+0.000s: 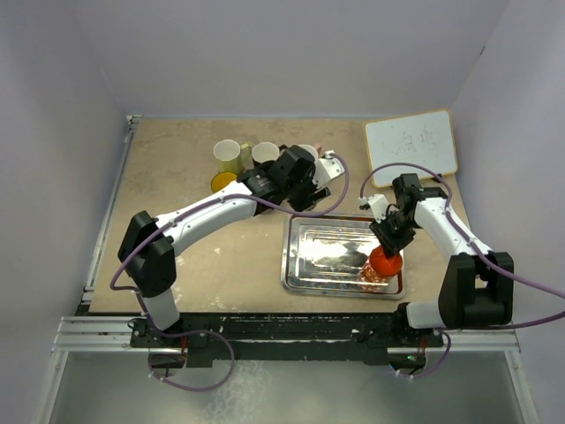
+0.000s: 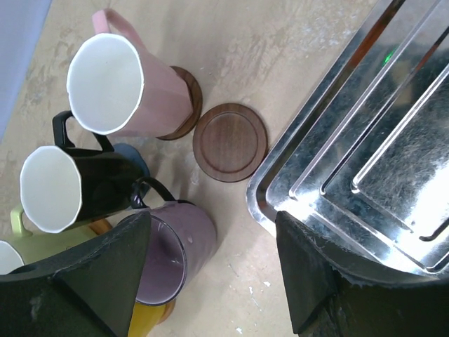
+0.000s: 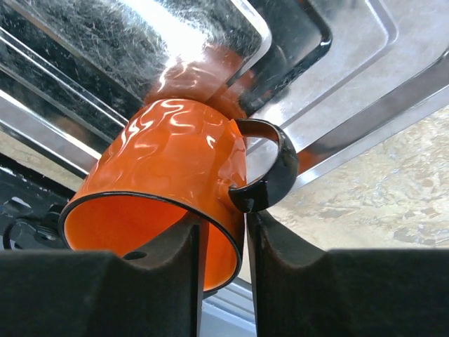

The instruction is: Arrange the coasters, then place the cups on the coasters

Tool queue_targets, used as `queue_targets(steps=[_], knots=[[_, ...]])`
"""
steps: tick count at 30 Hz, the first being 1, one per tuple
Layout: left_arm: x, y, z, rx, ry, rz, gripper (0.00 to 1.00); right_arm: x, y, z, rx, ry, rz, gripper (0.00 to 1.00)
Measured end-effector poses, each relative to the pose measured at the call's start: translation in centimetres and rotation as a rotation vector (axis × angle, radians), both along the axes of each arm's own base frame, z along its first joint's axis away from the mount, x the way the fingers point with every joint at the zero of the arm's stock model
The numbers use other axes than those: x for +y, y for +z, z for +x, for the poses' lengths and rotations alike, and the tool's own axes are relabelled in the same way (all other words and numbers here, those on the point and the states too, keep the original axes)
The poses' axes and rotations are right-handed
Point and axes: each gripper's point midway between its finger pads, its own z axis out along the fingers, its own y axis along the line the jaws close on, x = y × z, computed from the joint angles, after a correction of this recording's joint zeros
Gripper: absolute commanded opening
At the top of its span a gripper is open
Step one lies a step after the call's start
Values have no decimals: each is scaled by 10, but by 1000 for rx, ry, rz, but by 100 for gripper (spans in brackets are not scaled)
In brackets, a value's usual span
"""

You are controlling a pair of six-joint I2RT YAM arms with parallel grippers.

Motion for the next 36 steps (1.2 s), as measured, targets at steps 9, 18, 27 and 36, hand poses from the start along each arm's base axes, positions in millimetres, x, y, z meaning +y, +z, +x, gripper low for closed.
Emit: queue_targets(steps=[9, 18, 27, 36], knots=[[18, -6, 13, 17, 68, -3, 68, 2, 3, 5, -4, -9, 8, 22], [24, -11, 15, 28, 84, 0, 68, 3, 13, 6, -52, -27, 13, 19], [22, -15, 10, 62, 99, -29, 68, 0, 13, 8, -61, -33, -4, 20], [20, -16, 8, 77, 103, -44, 68, -1, 4, 4, -52, -33, -7, 16]])
